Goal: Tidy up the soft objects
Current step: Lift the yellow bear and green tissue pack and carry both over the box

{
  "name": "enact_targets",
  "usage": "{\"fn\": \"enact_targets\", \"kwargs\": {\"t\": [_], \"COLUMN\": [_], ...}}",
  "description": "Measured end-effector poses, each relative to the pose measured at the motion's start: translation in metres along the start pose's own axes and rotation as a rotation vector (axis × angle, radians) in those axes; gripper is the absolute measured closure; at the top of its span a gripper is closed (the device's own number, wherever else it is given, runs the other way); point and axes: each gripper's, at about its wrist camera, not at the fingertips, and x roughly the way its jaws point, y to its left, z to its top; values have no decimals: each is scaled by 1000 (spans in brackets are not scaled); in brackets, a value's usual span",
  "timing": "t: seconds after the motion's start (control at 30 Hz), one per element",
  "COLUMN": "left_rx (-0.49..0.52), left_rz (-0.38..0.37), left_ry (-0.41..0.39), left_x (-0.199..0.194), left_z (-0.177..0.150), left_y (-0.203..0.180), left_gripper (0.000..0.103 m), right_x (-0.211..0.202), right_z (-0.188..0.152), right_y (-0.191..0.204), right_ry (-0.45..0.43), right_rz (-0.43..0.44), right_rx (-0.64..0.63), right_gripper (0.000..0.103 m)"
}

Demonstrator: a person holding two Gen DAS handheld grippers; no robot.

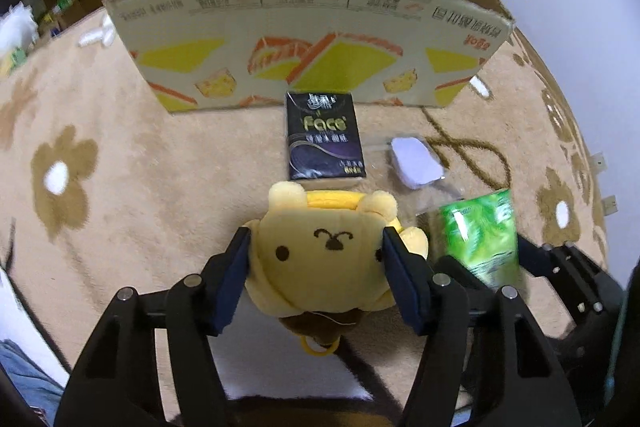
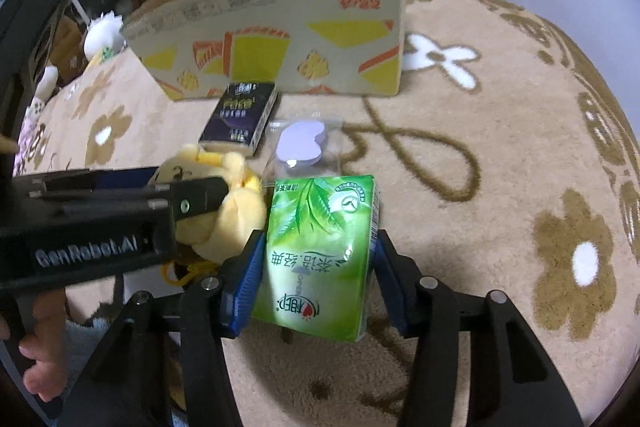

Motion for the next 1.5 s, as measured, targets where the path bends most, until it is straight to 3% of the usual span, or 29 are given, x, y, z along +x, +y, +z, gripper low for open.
{"fn": "enact_targets", "kwargs": {"t": [0.33,0.67,0.97,1.5], "left_rx": [-33,-45,-7,142], "left_rz": [74,128,188,259], "left_ry": [-265,-489,-628,-767], "left_x": [-64,-104,-124,-129], "left_z": [-4,-2,2,40], "left_y": [16,19,9,-11], "left_gripper": [40,39,39,38], "right_x": [-39,-78,-103,-103], "right_z": [8,24,42,86], "right_y": [-2,-5,1,8], "right_ry": [-189,-419,-575,-662], "right_rz": [9,-40,-60,-82], "right_rx": [-1,-18,-46,-64], "right_gripper": [47,47,47,47]}}
